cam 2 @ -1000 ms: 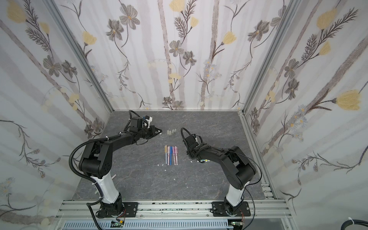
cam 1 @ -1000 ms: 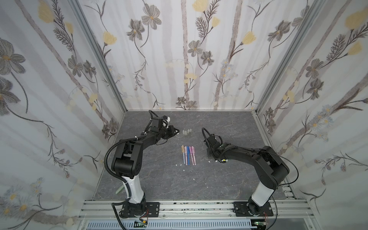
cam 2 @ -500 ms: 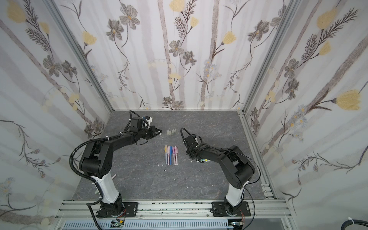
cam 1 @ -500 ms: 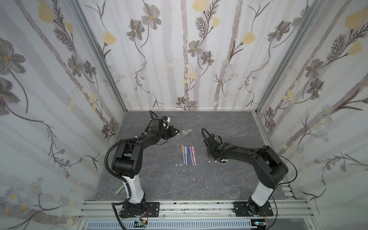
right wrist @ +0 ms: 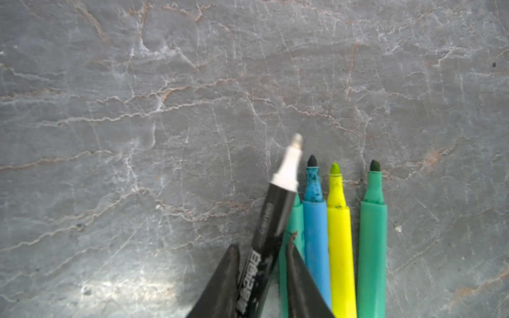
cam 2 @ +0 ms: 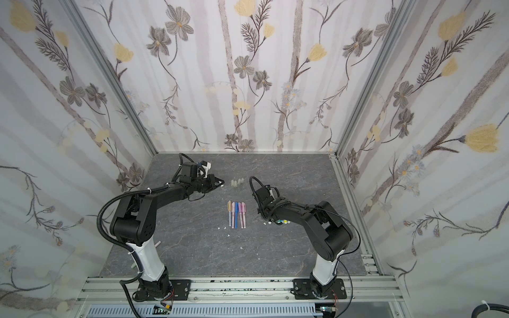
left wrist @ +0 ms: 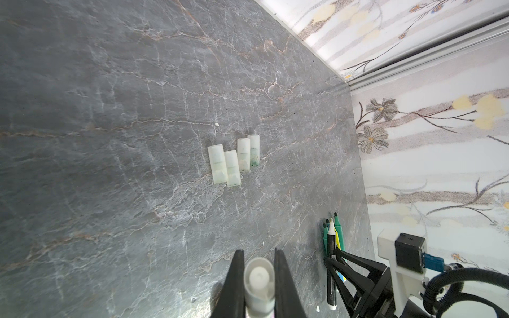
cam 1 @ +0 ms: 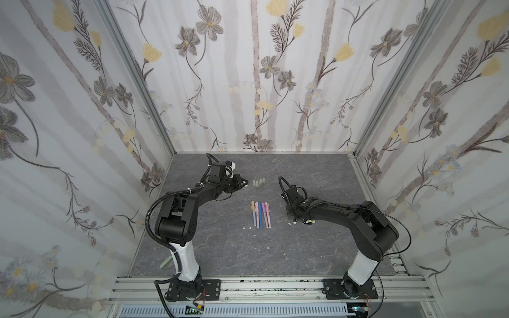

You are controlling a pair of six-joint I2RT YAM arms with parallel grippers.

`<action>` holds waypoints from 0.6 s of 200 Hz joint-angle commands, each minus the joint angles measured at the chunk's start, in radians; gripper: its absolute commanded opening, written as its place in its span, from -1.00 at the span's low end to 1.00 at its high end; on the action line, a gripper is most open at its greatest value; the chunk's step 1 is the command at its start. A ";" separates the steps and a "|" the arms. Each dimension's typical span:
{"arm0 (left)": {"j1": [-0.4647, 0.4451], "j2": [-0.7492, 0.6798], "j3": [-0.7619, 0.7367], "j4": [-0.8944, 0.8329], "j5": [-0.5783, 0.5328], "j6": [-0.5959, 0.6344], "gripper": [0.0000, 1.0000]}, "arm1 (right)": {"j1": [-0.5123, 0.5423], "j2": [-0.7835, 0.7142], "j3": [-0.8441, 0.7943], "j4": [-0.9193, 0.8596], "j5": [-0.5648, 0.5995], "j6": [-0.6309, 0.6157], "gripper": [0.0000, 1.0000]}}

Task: Open the pen caps
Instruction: 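Set the black marker down against the highlighters with the right gripper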

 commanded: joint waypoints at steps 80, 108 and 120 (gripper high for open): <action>0.002 -0.002 -0.005 0.030 0.013 0.010 -1.00 | 0.003 -0.012 0.015 -0.001 -0.009 -0.019 -0.41; 0.001 -0.003 -0.005 0.031 0.012 0.013 -1.00 | 0.009 -0.012 0.014 0.014 -0.042 -0.029 -0.45; 0.001 -0.003 -0.006 0.029 0.013 0.013 -1.00 | 0.013 -0.011 0.014 0.016 -0.048 -0.036 -0.59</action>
